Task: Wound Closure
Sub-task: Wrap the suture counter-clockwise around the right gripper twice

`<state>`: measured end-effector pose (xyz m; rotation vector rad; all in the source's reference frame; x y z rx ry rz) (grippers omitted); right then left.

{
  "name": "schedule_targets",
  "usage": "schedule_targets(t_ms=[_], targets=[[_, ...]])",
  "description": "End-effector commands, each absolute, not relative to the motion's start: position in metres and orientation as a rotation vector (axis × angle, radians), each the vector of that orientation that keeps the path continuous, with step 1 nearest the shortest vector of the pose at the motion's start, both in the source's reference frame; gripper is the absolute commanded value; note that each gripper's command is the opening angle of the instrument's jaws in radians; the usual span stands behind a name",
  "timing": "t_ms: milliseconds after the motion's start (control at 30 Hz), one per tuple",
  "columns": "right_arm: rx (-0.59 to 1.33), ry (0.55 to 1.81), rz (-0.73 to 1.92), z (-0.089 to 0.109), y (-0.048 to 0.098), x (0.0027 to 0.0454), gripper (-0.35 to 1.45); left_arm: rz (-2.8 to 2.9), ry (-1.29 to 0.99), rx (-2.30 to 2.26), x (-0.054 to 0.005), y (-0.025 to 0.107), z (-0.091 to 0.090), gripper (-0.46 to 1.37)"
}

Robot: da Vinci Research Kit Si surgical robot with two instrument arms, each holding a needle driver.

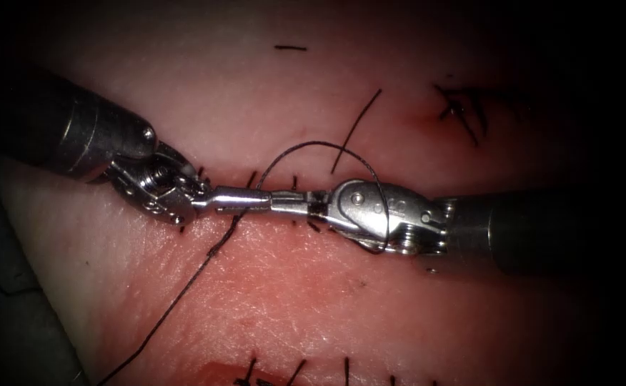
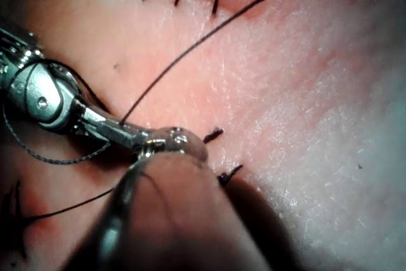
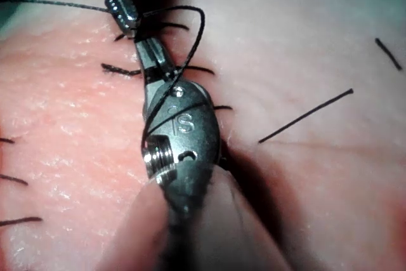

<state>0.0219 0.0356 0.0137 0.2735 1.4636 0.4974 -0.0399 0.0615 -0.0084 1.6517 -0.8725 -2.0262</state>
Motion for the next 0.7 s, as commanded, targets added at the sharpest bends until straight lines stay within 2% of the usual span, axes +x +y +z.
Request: schedule_targets(t_ms=[33, 300, 700], targets=[[0.273, 1.455, 0.495, 0.0138, 0.0356, 0.0220, -0.35, -2.029, -0.864, 1.646, -0.0398, 0.0616, -0.0084, -0.35], [0.320, 1.432, 0.431, 0.0141, 0.0350, 0.0218, -0.35, -2.039, -0.855, 1.640, -0.0390, 0.0622, -0.0081, -0.35], [0.379, 1.480, 0.370, 0.0137, 0.0344, 0.0211, -0.35, -2.059, -0.834, 1.646, -0.0386, 0.0635, -0.0063, -0.35]])
